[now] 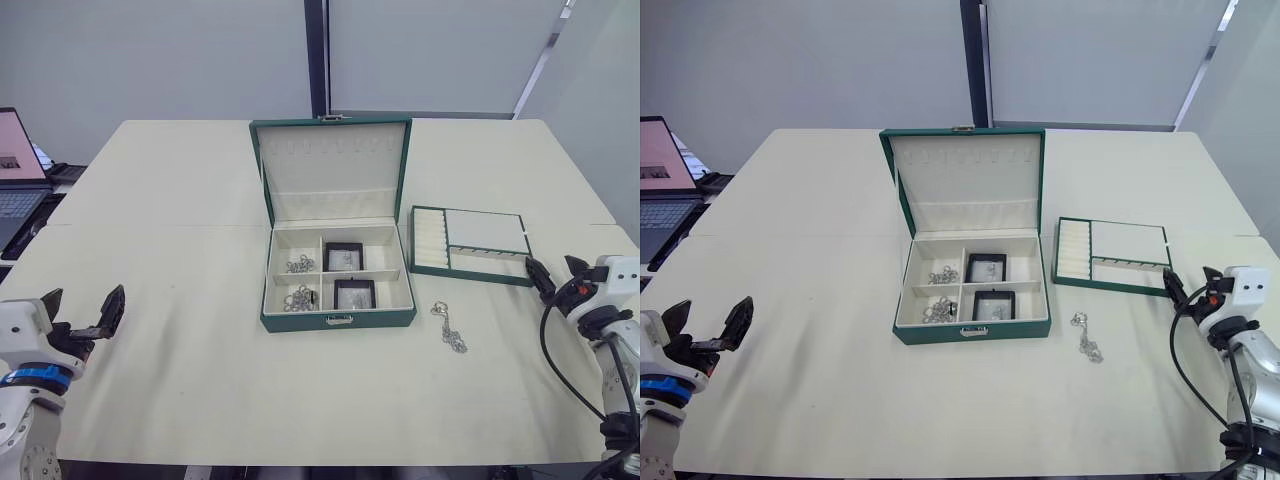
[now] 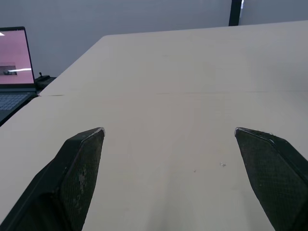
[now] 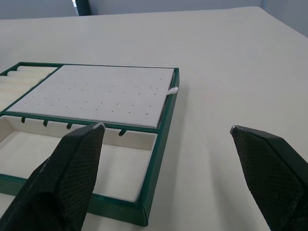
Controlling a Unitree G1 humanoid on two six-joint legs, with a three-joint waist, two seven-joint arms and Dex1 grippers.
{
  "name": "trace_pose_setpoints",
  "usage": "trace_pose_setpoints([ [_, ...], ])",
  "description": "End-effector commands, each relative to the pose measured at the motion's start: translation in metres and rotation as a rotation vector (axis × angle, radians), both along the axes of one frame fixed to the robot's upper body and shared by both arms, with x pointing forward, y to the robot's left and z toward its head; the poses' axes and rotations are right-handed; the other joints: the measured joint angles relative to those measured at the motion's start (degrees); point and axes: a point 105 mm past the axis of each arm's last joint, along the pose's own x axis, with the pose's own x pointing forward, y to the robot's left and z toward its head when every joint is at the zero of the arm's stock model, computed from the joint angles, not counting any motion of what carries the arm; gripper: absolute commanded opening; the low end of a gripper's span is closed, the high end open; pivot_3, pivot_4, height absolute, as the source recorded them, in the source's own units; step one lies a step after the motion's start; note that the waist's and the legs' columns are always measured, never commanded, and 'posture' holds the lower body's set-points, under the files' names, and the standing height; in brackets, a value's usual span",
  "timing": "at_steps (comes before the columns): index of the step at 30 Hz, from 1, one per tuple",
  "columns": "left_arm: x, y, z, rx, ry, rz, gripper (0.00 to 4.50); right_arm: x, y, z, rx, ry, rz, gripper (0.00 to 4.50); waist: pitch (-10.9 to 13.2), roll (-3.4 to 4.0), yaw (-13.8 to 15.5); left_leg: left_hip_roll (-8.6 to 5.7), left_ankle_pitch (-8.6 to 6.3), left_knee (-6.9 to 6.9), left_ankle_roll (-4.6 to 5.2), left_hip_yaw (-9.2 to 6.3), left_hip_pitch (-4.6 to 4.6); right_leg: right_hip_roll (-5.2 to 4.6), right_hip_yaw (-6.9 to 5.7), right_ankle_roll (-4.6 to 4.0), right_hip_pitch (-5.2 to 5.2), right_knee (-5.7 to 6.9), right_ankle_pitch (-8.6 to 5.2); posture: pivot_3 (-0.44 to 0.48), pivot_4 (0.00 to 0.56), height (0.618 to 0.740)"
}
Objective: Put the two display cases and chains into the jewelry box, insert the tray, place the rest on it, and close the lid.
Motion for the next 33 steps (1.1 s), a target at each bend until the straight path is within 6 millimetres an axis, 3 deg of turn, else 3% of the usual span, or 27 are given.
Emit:
trace_pose_setpoints([
  [1,0.005,-0.005,0.013,0.025,-0.041,-0.019,4.5,-0.003,-0.006,0.019,-0.018,-0.058,-0.003,4.46,0.0,0.0,0.06,0.0,0.0,0.0,0.0,-0.01,0.0,0.0,-0.01,0.0,0.01,0.0,0.0,0.0,0.15,0.74],
  [6,0.021,-0.034,0.039,0.039,-0.099,-0.174,4.5,0.001,0.012,0.04,-0.075,-0.039,0.171,4.46,0.01,0.01,0.06,0.0,0.0,0.03,0.0,-0.02,0.0,0.0,-0.02,0.0,0.02,0.01,0.0,0.0,0.15,0.74],
  [11,0.035,-0.086,0.059,0.069,-0.086,-0.463,4.5,0.0,0.041,0.073,-0.185,0.038,0.479,4.46,0.0,0.04,0.0,-0.01,0.0,0.05,0.01,0.0,0.01,0.01,-0.01,0.0,0.04,0.0,0.0,0.0,0.15,0.74],
  [14,0.043,-0.124,0.081,0.082,-0.098,-0.659,4.5,-0.004,0.059,0.081,-0.312,0.144,0.69,4.46,0.01,0.02,0.0,0.02,-0.01,0.04,0.02,0.0,0.0,0.01,-0.07,0.0,0.06,-0.01,0.0,0.0,0.15,0.74],
  [17,0.043,-0.161,0.091,0.116,-0.077,-0.86,4.5,-0.006,0.067,0.082,-0.403,0.229,0.828,4.46,0.01,0.01,0.0,0.02,-0.03,0.07,0.05,0.0,-0.01,0.01,-0.09,0.0,0.1,-0.06,0.0,0.0,0.15,0.74],
  [20,0.038,-0.195,0.089,0.178,-0.046,-1.05,4.5,-0.005,0.073,0.078,-0.471,0.308,0.935,4.46,0.01,0.01,-0.04,-0.02,0.0,0.09,0.01,0.07,-0.01,-0.01,-0.07,0.0,0.13,-0.1,0.0,0.0,0.15,0.74],
  [24,0.024,-0.242,0.066,0.252,0.016,-1.334,4.5,0.006,0.073,0.055,-0.649,0.41,1.014,4.46,0.02,0.0,-0.08,0.01,0.0,0.07,0.0,0.14,-0.02,0.01,-0.08,0.0,0.09,-0.12,0.0,0.0,0.15,0.74],
  [29,0.015,-0.276,0.052,0.28,0.006,-1.529,4.5,0.026,0.068,0.043,-0.714,0.437,1.005,4.46,0.06,-0.01,-0.13,0.02,0.01,0.11,0.0,0.22,-0.02,0.02,-0.04,0.0,0.08,-0.11,0.0,0.0,0.15,0.74],
  [33,0.021,-0.288,0.053,0.276,-0.034,-1.558,4.5,0.034,0.067,0.037,-0.751,0.452,1.012,3.56,0.06,-0.01,-0.09,0.02,0.02,0.13,0.0,0.23,-0.04,0.01,-0.06,0.0,0.08,-0.1,0.0,0.0,0.15,0.74],
])
